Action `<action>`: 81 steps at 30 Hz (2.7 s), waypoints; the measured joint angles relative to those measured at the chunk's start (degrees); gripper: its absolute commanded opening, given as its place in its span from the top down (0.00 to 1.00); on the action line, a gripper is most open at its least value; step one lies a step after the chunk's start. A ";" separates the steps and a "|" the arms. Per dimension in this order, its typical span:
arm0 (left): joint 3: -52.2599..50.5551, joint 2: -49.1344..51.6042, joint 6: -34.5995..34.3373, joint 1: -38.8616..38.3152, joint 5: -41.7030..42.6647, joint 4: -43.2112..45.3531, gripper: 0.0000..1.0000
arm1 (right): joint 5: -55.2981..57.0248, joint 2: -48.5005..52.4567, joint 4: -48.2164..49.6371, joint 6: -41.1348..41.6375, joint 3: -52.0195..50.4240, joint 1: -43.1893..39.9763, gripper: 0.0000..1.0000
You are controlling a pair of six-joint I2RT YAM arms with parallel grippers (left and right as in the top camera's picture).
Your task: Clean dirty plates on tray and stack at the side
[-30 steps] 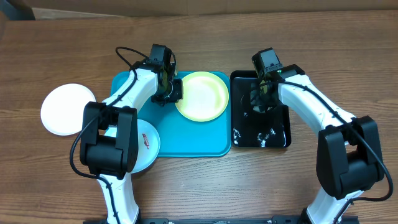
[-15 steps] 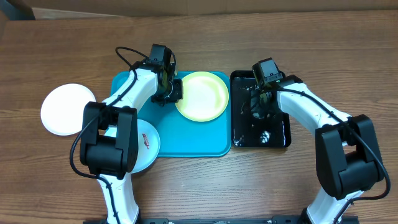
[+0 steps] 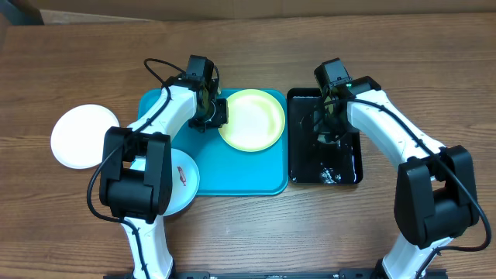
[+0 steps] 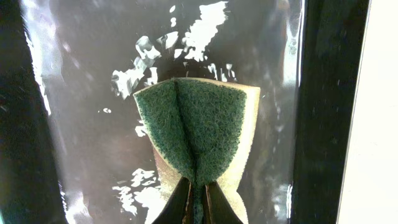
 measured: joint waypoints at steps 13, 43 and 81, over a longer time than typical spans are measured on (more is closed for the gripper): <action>0.00 0.00 0.00 -0.02 0.02 0.00 0.88 | 0.28 -1.18 14.40 0.02 -12.07 0.02 0.80; 0.00 -0.13 -0.07 -0.02 -0.52 -0.04 0.72 | -0.17 -1.38 -12.76 -0.20 16.59 -6.14 0.18; 18.03 -2.43 4.26 2.36 -3.50 -20.92 0.96 | -1.27 -1.38 -12.74 -0.17 16.65 -14.25 0.00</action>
